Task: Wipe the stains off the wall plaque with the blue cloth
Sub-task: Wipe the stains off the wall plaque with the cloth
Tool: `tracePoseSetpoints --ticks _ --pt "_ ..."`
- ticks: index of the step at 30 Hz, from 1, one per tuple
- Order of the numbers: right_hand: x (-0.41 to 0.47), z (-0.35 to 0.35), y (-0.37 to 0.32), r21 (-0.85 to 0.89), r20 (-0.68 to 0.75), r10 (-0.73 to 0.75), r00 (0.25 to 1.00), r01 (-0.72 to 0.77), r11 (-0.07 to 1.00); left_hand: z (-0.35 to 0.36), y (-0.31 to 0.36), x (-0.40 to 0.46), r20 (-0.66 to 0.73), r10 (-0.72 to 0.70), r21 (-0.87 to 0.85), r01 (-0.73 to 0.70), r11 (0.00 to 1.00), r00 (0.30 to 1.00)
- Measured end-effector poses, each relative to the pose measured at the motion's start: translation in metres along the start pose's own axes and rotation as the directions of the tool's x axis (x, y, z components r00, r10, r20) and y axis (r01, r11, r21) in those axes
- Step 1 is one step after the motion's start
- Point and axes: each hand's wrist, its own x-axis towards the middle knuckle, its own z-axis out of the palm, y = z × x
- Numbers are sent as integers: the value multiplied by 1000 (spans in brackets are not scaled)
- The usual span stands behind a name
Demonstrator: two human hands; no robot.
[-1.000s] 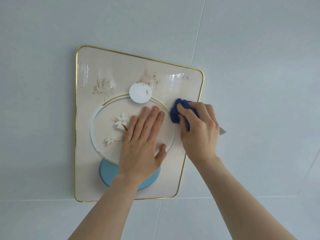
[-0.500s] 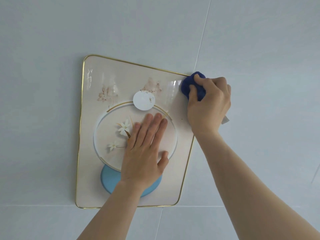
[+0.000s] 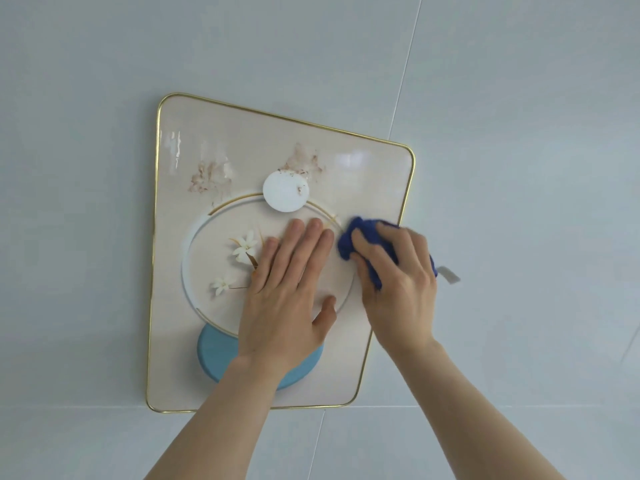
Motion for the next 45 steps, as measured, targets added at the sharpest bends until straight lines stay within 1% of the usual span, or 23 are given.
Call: tracePoseSetpoints --ticks 9,11,13,15,17,18,19,20,21,22,23,24,25,26,27,28,29,31,33,35,37,40,45 --pt "-61 -19 5 -52 165 -23 986 32 998 -6 3 0 4 0 -13 1 1000 1000" --pt "-73 -27 5 -83 240 -47 970 69 994 -9 5 -1 18 -5 -21 6 1000 1000" --pt "-82 -36 3 -106 377 -27 926 72 992 -13 6 -1 36 -7 -25 8 1000 999" --pt "-84 -46 2 -139 499 67 864 3 990 -17 8 -1 59 -10 -27 12 1000 998" --pt "-76 -57 0 -153 577 226 785 -168 974 -21 10 -1 77 -17 -38 20 999 997" --pt "-68 -63 1 -154 607 320 728 -288 945 -23 10 -1 83 -18 -44 22 999 996" --pt "-58 -69 3 -147 615 428 663 -436 888 -25 10 -1 86 -15 -46 19 999 996" --pt "-45 -75 3 -112 600 532 597 -596 795 -27 10 -1 84 -7 -44 11 999 996" --pt "-30 -81 4 -30 574 622 532 -745 666 -29 9 -2 79 3 -38 0 999 997" --pt "-14 -87 4 91 552 691 467 -857 507 -32 8 -3 70 14 -33 -11 999 997" --pt "1 -91 2 211 549 731 406 -913 349 -34 6 -4 54 22 -29 -20 999 998" --pt "16 -95 -2 308 562 742 365 -925 222 -37 3 -4 33 24 -30 -23 999 999" --pt "28 -96 -5 380 564 745 357 -913 150 -39 1 -4 9 18 -34 -18 999 1000" --pt "38 -94 -8 438 547 748 377 -890 128 -41 -2 -2 -15 2 -42 -2 999 1000" --pt "48 -90 -11 479 509 750 423 -863 161 -42 -6 0 -35 -21 -50 19 999 999" --pt "55 -84 -16 499 446 752 485 -833 240 -42 -9 2 -50 -44 -52 41 998 998" --pt "62 -77 -22 500 369 744 557 -794 346 -42 -12 4 -61 -63 -47 61 997 996" --pt "73 -61 -38 486 231 676 700 -685 543 -39 -19 6 -75 -91 -18 90 996 993" --pt "84 -44 -55 481 103 555 825 -530 698 -34 -24 5 -76 -108 9 109 994 991" --pt "92 -26 -66 458 1 413 911 -368 810 -27 -29 3 -60 -109 21 110 994 992" --pt "95 -7 -72 396 -50 280 959 -238 887 -23 -33 2 -49 -97 27 98 995 994" --pt "94 18 -75 273 -99 127 987 -96 957 -21 -38 2 -52 -84 35 85 996 995" --pt "88 39 -72 204 -185 43 982 -4 979 -15 -42 2 -66 -63 20 65 998 996"
